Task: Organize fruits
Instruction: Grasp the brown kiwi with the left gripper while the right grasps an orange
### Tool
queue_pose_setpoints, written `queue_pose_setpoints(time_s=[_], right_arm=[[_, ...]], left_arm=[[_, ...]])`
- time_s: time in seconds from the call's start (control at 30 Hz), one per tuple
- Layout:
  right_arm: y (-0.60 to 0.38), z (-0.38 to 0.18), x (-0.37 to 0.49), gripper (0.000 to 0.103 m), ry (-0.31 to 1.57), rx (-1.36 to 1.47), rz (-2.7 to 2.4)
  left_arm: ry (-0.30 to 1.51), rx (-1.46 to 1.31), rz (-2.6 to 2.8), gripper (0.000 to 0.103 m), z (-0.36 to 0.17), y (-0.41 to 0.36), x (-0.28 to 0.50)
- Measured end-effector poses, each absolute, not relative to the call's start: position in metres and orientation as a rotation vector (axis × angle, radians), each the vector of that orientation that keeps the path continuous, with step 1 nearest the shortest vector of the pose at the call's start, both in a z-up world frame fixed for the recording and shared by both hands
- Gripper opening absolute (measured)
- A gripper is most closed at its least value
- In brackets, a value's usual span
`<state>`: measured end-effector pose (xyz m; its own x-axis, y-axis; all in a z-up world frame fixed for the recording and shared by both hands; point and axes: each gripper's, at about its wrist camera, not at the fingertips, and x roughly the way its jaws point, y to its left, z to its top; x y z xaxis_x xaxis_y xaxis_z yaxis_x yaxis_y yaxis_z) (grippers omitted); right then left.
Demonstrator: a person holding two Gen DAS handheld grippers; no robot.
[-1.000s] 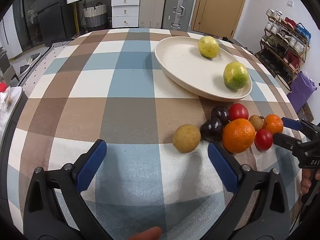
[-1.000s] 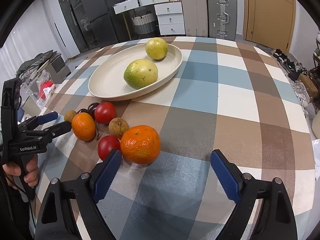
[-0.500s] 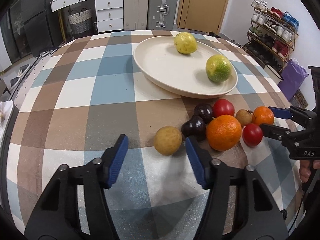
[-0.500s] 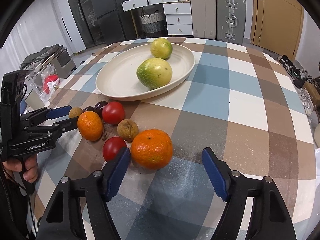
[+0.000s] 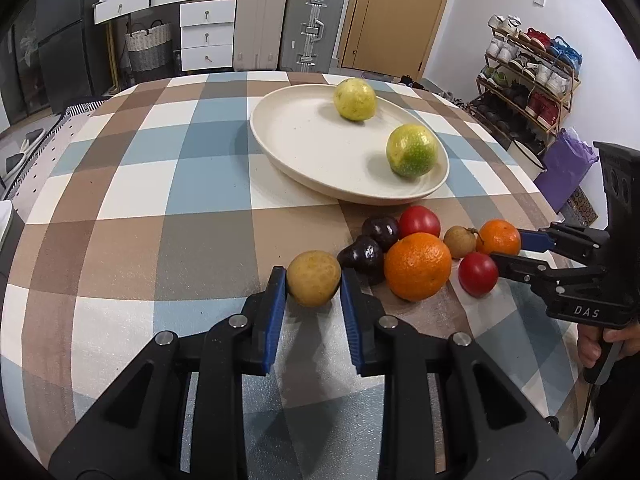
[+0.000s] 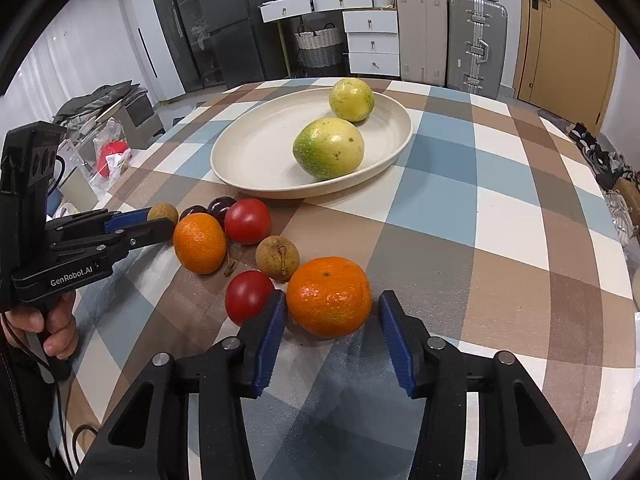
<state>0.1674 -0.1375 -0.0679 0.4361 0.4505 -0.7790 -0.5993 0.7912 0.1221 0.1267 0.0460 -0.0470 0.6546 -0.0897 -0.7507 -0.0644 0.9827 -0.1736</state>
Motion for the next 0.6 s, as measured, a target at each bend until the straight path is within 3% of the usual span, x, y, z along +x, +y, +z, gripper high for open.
queue_pose_setpoints(time_s=[0.07, 0.6], right_arm=[[-0.138, -0.068, 0.167, 0.042, 0.903, -0.176, 0.661], [-0.15, -0.05, 0.161, 0.04, 0.839, -0.135, 0.68]], left_arm=[[0.852, -0.189, -0.012, 0.024, -0.043, 0.045, 0.125], [0.798, -0.164, -0.018, 0.024, -0.019, 0.037, 0.122]])
